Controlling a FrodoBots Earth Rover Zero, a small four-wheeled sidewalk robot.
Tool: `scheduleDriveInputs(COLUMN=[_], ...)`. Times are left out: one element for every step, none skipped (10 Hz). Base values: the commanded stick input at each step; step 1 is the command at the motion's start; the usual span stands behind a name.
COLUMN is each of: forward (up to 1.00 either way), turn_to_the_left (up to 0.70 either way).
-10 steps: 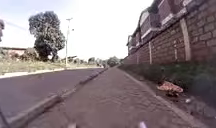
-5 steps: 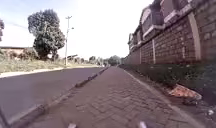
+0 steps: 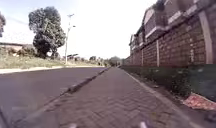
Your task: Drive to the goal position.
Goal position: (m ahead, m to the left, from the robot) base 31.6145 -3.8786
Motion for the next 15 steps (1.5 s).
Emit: scheduleDriveInputs(forward=[1.00, 1.00, 1.00, 1.00, 1.00, 1.00, 1.00, 1.00, 1.00, 1.00, 1.00, 1.00, 1.00, 1.00, 1.00], turn_to_the_left=[0.00, 0.00, 0.00, 0.00, -0.34, -0.35, -0.08, 0.00, 0.00, 0.00, 0.00, 0.00, 0.00, 0.00, 0.00])
